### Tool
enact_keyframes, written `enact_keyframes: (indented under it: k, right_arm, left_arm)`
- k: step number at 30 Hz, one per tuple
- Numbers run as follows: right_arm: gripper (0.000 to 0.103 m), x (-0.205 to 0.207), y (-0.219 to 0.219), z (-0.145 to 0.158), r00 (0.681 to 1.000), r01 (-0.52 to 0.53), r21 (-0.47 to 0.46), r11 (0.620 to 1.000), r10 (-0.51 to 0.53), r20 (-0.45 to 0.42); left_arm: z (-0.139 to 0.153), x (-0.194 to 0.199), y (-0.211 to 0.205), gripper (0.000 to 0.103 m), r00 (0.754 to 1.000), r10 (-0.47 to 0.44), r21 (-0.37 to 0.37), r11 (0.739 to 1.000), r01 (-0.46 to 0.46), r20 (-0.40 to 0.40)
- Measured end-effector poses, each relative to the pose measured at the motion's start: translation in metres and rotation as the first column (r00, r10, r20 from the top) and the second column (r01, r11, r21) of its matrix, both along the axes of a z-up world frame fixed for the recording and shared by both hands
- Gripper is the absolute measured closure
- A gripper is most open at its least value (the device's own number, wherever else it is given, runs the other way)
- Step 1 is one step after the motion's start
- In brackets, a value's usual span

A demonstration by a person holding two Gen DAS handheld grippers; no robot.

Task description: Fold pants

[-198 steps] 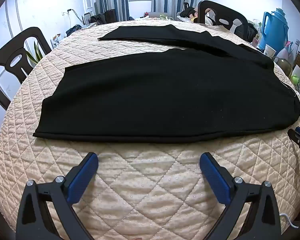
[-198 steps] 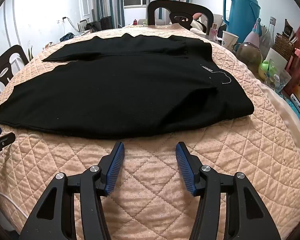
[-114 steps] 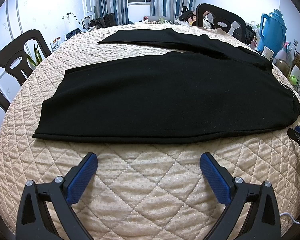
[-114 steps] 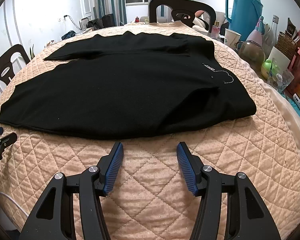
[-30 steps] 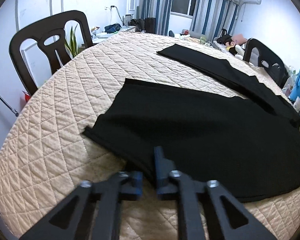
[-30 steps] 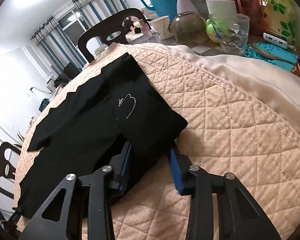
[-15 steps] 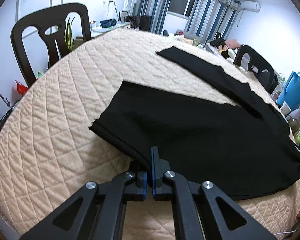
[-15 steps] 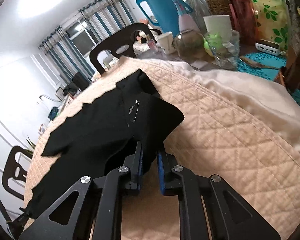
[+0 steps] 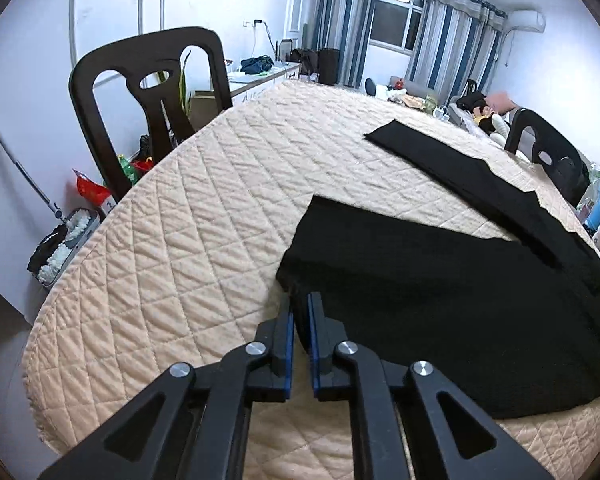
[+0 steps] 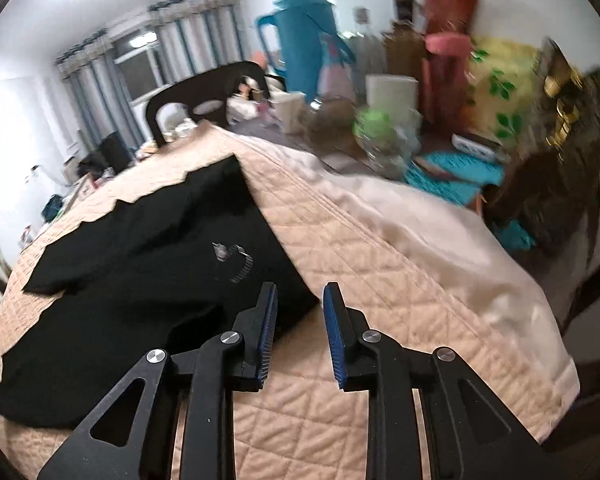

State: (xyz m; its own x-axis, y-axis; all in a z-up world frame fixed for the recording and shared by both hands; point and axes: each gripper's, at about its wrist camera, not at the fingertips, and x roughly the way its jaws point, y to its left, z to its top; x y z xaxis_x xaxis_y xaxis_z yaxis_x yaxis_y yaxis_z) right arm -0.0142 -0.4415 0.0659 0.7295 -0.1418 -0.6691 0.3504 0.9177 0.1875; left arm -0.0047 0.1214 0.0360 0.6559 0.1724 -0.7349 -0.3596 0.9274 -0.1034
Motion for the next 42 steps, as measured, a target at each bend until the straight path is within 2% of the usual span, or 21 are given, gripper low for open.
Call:
enact_keyframes:
  k: [4,5,6,8,9,10,12,16,18,21,23,24,27,33,34,36,38,42]
  right_arm:
    - [0.079,0.024,0.017,-0.011,0.995,-0.094,-0.003,0.996,0.094,-0.024]
    - [0.079,0.029,0.018,-0.017,0.994,-0.104,-0.006,0.995,0.104,-0.042]
    - [0.079,0.036,0.018,-0.024,0.991,-0.107,-0.001,0.994,0.107,-0.075]
    - [0.079,0.044,0.014,-0.040,0.988,-0.090,0.027,0.996,0.093,-0.127]
    - [0.079,0.044,0.011,-0.044,0.987,-0.088,0.044,0.995,0.093,-0.128]
    - [0.079,0.042,0.010,-0.043,0.989,-0.092,0.047,0.995,0.097,-0.116]
    - [0.079,0.039,0.010,-0.036,0.990,-0.099,0.044,0.994,0.103,-0.101]
    - [0.079,0.036,0.016,-0.017,0.991,-0.126,0.015,0.992,0.127,-0.046]
    - [0.079,0.040,0.021,-0.011,0.989,-0.145,-0.003,0.989,0.145,-0.031]
    - [0.079,0.054,0.027,-0.013,0.984,-0.171,-0.002,0.985,0.171,-0.040]
    - [0.079,0.066,0.028,-0.023,0.979,-0.182,0.000,0.983,0.182,-0.089]
    - [0.079,0.070,0.028,-0.029,0.977,-0.182,0.003,0.983,0.181,-0.110]
    - [0.079,0.076,0.026,-0.043,0.972,-0.177,0.002,0.984,0.175,-0.155]
    - [0.079,0.067,0.025,-0.030,0.978,-0.184,0.016,0.983,0.185,-0.094]
    - [0.079,0.066,0.026,-0.030,0.978,-0.188,0.014,0.982,0.188,-0.094]
    - [0.079,0.066,0.026,-0.035,0.975,-0.194,0.016,0.981,0.195,-0.108]
    - [0.079,0.071,0.025,-0.047,0.970,-0.189,0.020,0.982,0.190,-0.150]
    - [0.078,0.070,0.027,-0.042,0.973,-0.189,0.008,0.982,0.188,-0.137]
  left_arm:
    - [0.004,0.008,-0.018,0.091,0.997,-0.070,0.009,0.998,0.070,0.040]
    - [0.001,0.013,-0.023,0.087,0.995,-0.091,0.015,0.996,0.090,0.040]
    - [-0.004,0.019,-0.025,0.084,0.994,-0.104,0.015,0.994,0.104,0.025]
    - [-0.022,0.029,-0.024,0.083,0.991,-0.122,-0.011,0.993,0.121,-0.048]
    - [-0.029,0.031,-0.021,0.083,0.989,-0.126,-0.030,0.992,0.124,-0.071]
    - [-0.027,0.029,-0.020,0.082,0.991,-0.129,-0.014,0.992,0.128,-0.042]
    - [-0.025,0.030,-0.018,0.082,0.989,-0.129,0.013,0.991,0.130,-0.069]
    - [-0.014,0.040,-0.020,0.080,0.989,-0.141,0.049,0.989,0.142,-0.041]
    - [-0.011,0.050,-0.021,0.074,0.988,-0.154,0.048,0.987,0.155,-0.022]
    - [-0.019,0.075,-0.020,0.071,0.986,-0.161,0.039,0.986,0.163,-0.049]
    - [-0.029,0.088,-0.017,0.069,0.984,-0.158,0.024,0.987,0.161,-0.081]
    - [-0.028,0.091,-0.018,0.065,0.987,-0.148,0.060,0.987,0.152,-0.063]
    - [-0.028,0.099,-0.017,0.061,0.986,-0.146,0.081,0.985,0.152,-0.081]
    - [-0.023,0.096,-0.014,0.060,0.988,-0.135,0.099,0.985,0.142,-0.077]
    - [-0.023,0.094,-0.015,0.059,0.988,-0.139,0.099,0.984,0.146,-0.072]
    - [-0.027,0.091,-0.018,0.052,0.985,-0.155,0.099,0.982,0.162,-0.074]
    - [-0.031,0.093,-0.019,0.051,0.984,-0.158,0.104,0.981,0.166,-0.079]
    - [-0.024,0.090,-0.023,0.051,0.984,-0.156,0.126,0.978,0.165,-0.084]
